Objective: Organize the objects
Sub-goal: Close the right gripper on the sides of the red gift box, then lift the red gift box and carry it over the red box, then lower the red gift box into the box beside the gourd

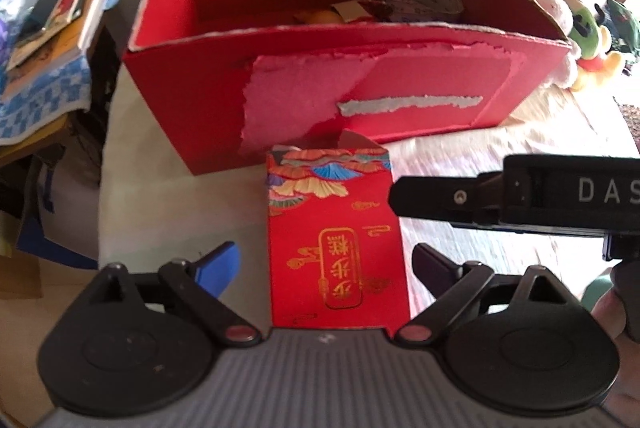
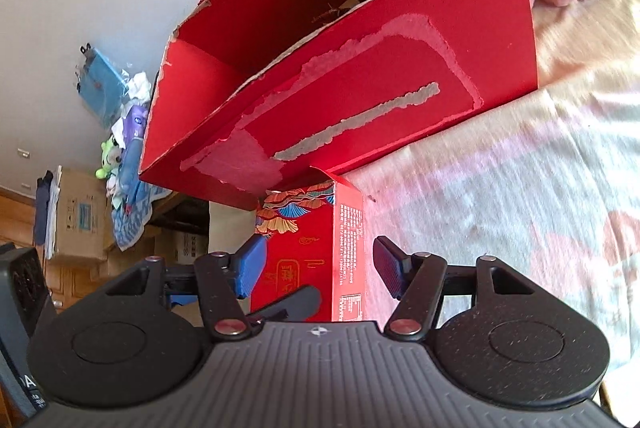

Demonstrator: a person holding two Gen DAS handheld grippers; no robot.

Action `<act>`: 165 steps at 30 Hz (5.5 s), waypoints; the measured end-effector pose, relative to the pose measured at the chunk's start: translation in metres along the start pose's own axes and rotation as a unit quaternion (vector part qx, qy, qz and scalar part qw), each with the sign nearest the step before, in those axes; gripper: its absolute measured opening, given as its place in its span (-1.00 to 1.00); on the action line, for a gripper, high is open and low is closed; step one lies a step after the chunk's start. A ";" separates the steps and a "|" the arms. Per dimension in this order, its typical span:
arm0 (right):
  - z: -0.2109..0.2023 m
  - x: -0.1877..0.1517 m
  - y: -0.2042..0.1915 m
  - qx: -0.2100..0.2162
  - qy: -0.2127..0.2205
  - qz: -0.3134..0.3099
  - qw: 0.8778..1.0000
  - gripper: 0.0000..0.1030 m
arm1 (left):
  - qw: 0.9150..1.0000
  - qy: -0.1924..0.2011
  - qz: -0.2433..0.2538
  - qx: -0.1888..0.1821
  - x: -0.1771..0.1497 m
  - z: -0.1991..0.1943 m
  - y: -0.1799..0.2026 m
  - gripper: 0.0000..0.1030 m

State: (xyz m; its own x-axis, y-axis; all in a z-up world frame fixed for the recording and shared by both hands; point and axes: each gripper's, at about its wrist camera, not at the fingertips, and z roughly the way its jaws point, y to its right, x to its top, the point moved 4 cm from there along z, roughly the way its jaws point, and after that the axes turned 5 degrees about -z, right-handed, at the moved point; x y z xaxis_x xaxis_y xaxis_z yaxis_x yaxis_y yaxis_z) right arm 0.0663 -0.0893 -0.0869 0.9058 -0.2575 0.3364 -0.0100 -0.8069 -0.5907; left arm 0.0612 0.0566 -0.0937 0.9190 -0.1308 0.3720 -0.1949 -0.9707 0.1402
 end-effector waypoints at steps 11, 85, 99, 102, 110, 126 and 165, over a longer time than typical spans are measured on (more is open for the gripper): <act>0.014 -0.004 -0.003 -0.022 -0.017 -0.011 1.000 0.21 | 1.000 -0.020 0.006 -0.022 -0.005 0.011 0.001 0.81; 0.027 0.009 0.025 0.018 -0.131 -0.061 0.989 0.10 | 0.995 -0.100 0.012 -0.009 -0.013 0.045 0.047 0.80; 0.004 0.019 0.053 0.025 -0.150 -0.072 0.986 0.04 | 0.994 -0.109 0.012 -0.009 -0.017 0.048 0.087 0.70; -0.004 0.021 0.062 0.021 -0.150 -0.076 0.986 0.04 | 0.993 -0.112 0.026 -0.008 -0.017 0.048 0.101 0.70; -0.035 0.029 0.087 0.008 -0.141 -0.077 0.987 0.05 | 0.990 -0.118 0.074 -0.027 -0.016 0.045 0.144 0.70; -0.141 0.051 0.118 -0.012 -0.014 -0.036 0.999 0.03 | 0.973 -0.041 0.210 -0.090 -0.002 -0.020 0.238 0.70; 0.067 0.156 -0.047 0.100 -0.056 -0.120 0.986 -0.01 | 0.995 0.017 0.064 0.077 0.163 0.014 0.016 0.68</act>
State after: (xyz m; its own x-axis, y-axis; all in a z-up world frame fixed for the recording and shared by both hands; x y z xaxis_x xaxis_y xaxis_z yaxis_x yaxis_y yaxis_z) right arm 0.2365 -0.0560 -0.0557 0.9131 -0.0014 0.4077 0.2845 -0.7140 -0.6397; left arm 0.2123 0.0174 -0.0435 0.8773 -0.2501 0.4096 -0.2520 -0.9664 -0.0505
